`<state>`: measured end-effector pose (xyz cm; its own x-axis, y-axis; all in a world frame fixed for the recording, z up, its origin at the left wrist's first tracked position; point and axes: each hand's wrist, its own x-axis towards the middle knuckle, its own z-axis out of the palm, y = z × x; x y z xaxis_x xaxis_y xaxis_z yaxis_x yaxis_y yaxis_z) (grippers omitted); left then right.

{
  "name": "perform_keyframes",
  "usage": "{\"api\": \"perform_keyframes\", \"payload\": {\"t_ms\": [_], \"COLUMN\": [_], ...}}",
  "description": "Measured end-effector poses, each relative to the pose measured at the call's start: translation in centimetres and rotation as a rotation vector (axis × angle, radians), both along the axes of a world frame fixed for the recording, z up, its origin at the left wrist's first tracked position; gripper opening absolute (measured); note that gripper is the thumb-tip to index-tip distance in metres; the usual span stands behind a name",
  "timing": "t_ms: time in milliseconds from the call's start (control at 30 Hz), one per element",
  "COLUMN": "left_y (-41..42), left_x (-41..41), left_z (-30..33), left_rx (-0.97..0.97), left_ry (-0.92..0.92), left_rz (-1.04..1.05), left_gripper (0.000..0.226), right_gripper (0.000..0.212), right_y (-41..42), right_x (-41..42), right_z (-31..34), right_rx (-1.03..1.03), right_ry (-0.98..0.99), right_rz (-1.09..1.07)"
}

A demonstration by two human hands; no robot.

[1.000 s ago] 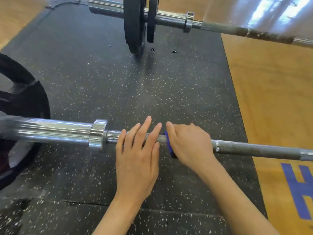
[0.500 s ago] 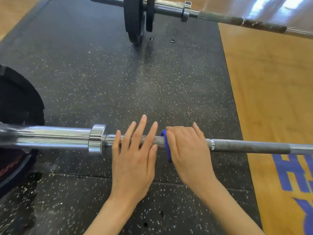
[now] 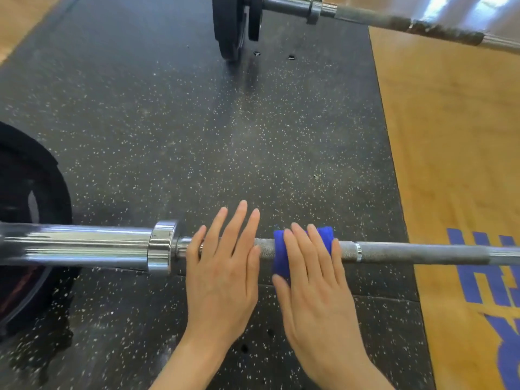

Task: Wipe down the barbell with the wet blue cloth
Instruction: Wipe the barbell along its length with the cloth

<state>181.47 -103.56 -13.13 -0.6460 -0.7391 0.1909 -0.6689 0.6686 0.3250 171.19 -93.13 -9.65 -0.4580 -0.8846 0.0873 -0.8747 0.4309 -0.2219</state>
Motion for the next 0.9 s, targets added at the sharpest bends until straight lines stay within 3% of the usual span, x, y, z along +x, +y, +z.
{"api": "perform_keyframes", "payload": {"t_ms": [67, 167, 233, 300, 367, 500, 533, 567, 633, 700, 767, 900], "left_y": [0.7, 1.5, 2.0, 2.5, 2.9, 3.9, 4.2, 4.3, 4.7, 5.0, 5.3, 5.8], "left_x": [0.5, 1.1, 1.4, 1.8, 2.2, 2.6, 2.8, 3.0, 3.3, 3.4, 3.5, 3.9], "left_z": [-0.1, 0.0, 0.1, 0.2, 0.2, 0.1, 0.1, 0.1, 0.1, 0.2, 0.3, 0.4], "left_rx": [0.01, 0.023, 0.027, 0.034, 0.048, 0.032, 0.031, 0.029, 0.034, 0.045, 0.046, 0.048], "left_ry": [-0.009, -0.018, -0.031, -0.04, -0.041, -0.061, -0.054, -0.047, -0.052, -0.047, -0.059, -0.076], "left_rz": [0.005, 0.003, -0.001, 0.001, 0.006, 0.011, 0.01, 0.012, 0.014, 0.016, 0.023, 0.01], "left_gripper": [0.05, 0.05, 0.05, 0.05, 0.051, 0.051, 0.051, 0.051, 0.051, 0.051, 0.051, 0.051], "right_gripper": [0.044, 0.012, 0.01, 0.011, 0.013, 0.022, 0.026, 0.026, 0.007, 0.038, 0.046, 0.021], "right_y": [-0.3, -4.4, -5.6, -4.7, -3.2, -5.1, -4.8, -4.0, -0.2, 3.1, 3.0, 0.4], "right_x": [0.0, -3.4, -5.3, -4.4, -2.9, -3.5, -3.3, -2.7, 0.0, 1.8, 1.3, 0.3], "right_z": [0.7, 3.2, 3.8, 4.6, 4.7, 4.5, 4.1, 3.3, 2.0, 0.8, -0.2, 0.5], "right_rx": [0.028, 0.48, 0.62, 0.683, 0.621, 0.738, 0.667, 0.529, 0.232, 0.008, -0.011, 0.079], "right_ry": [-0.023, -0.078, -0.165, -0.092, -0.009, -0.137, -0.164, -0.071, -0.044, -0.097, -0.07, 0.027], "right_rz": [0.023, 0.126, 0.274, 0.356, 0.393, 0.325, 0.336, 0.328, 0.165, 0.062, 0.072, 0.136]}}
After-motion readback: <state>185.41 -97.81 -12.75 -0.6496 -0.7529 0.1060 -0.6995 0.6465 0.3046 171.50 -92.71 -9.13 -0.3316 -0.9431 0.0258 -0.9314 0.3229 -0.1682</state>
